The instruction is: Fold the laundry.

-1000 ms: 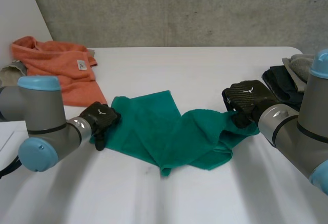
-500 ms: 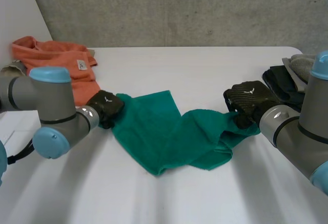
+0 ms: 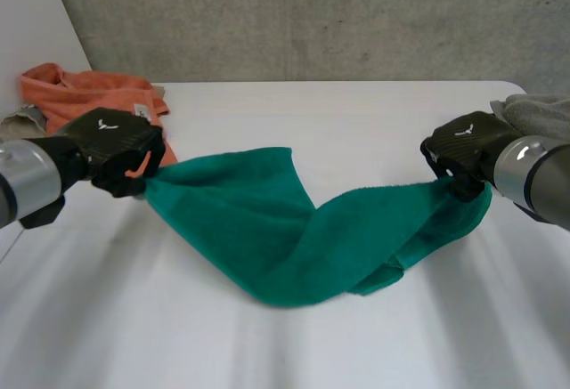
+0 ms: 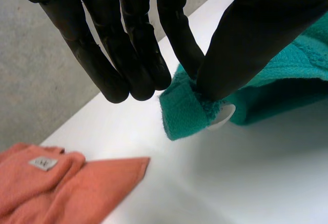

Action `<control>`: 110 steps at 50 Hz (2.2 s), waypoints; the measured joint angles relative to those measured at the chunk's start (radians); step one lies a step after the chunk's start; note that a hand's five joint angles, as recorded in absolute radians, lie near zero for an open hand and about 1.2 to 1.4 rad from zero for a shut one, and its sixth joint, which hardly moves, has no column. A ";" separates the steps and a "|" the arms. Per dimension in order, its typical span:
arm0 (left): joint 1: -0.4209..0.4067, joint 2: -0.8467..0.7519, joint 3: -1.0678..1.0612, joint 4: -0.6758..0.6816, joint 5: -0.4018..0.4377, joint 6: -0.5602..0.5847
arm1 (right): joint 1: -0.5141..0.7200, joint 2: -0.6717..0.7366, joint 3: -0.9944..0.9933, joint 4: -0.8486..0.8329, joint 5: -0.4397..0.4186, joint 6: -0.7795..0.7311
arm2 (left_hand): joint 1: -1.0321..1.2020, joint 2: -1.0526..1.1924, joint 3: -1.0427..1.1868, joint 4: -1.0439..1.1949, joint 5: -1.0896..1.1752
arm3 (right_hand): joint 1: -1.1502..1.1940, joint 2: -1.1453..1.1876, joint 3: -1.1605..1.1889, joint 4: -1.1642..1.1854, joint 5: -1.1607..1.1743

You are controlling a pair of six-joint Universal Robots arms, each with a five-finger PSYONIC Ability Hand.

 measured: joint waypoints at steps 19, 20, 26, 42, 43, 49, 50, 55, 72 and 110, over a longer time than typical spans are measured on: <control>0.013 -0.223 0.074 -0.081 -0.012 0.025 | 0.143 0.387 -0.263 -0.735 0.058 0.122 | 0.000 0.000 0.000 0.000 0.000 | -0.034 -0.081 -0.074 -0.080 -0.065; 0.013 -0.220 0.073 -0.076 -0.013 0.018 | 0.151 0.406 -0.266 -0.778 0.055 0.129 | 0.000 0.000 0.000 0.000 0.000 | -0.154 -0.210 -0.216 -0.222 -0.207; 0.017 -0.189 0.068 -0.058 -0.016 -0.018 | 0.183 0.511 -0.330 -0.779 0.063 0.128 | 0.000 0.000 0.000 0.000 0.000 | -0.892 -0.951 -0.960 -0.964 -0.948; 0.006 -0.029 0.062 -0.049 0.018 -0.151 | 0.128 0.183 0.002 -0.188 0.011 0.270 | 0.000 0.000 0.000 0.000 0.024 | -0.754 -0.847 -0.822 -0.835 -0.801; 0.004 -0.021 0.061 -0.049 0.020 -0.156 | 0.131 0.179 0.017 -0.194 -0.006 0.273 | 0.000 0.000 0.000 0.000 0.024 | -0.754 -0.847 -0.822 -0.835 -0.800; -0.017 0.099 0.059 -0.049 0.023 -0.235 | 0.191 0.253 0.068 -0.321 -0.086 0.294 | 0.021 0.000 0.000 0.000 0.024 | -0.754 -0.847 -0.822 -0.835 -0.797; -0.022 0.120 0.058 -0.048 0.023 -0.249 | 0.204 0.277 0.063 -0.348 -0.078 0.304 | 0.038 0.000 0.000 0.000 0.024 | -0.754 -0.847 -0.818 -0.834 -0.793; -0.039 0.181 0.054 -0.046 0.019 -0.282 | 0.266 0.391 0.013 -0.485 0.004 0.381 | 0.038 0.002 0.002 0.000 0.030 | -0.347 -0.409 -0.420 -0.430 -0.428; -0.025 0.052 -0.021 -0.003 -0.003 -0.245 | 0.210 0.240 0.052 -0.510 0.091 0.377 | -0.334 -0.374 -0.362 -0.357 -0.309 | 0.016 0.000 -0.002 -0.004 -0.026; -0.470 -0.323 -0.039 0.296 -0.554 -0.298 | 0.569 -0.038 -0.070 -0.177 0.232 0.615 | -0.768 -0.847 -0.833 -0.852 -0.810 | 0.016 0.000 -0.002 0.000 -0.026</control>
